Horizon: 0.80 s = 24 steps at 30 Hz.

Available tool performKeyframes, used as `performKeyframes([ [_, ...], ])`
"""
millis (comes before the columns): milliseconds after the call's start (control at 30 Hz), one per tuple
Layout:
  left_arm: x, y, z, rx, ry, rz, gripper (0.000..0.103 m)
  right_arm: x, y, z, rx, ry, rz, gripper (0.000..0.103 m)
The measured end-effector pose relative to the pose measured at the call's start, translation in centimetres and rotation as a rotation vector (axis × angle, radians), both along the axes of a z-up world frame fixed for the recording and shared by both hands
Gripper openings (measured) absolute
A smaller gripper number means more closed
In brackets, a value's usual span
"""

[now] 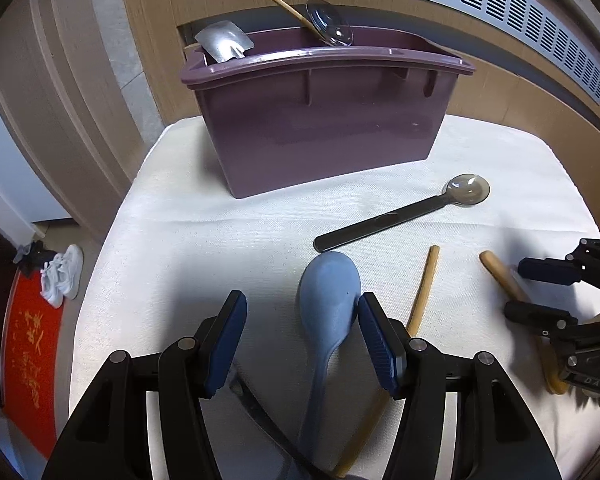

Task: Organize utensils
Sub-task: 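Grasp the blue plastic spoon with the left tool while the right holds the wooden spoon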

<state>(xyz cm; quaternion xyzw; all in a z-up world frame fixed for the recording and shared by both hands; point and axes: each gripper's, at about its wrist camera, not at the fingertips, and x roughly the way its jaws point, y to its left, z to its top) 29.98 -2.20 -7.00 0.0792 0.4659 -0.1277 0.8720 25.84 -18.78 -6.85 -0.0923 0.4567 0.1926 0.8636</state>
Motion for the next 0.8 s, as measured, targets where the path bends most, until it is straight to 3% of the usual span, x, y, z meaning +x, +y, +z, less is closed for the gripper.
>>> performKeyframes([
  [167,0.4,-0.4,0.1,-0.084,0.041,-0.071,0.059,0.0,0.0,-0.2,0.006,-0.009,0.001,0.036],
  [333,1.4,-1.9,-0.5,-0.057,0.071,-0.118,0.056,-0.2,-0.3,-0.1,0.019,-0.021,0.002,0.036],
  [433,2.1,-2.3,-1.1,-0.02,0.098,-0.109,0.05,-0.3,-0.4,-0.1,0.028,-0.027,0.003,0.036],
  [800,2.8,-1.8,-1.0,-0.046,0.149,-0.051,0.048,-0.5,-0.1,0.0,0.023,-0.027,-0.008,0.039],
])
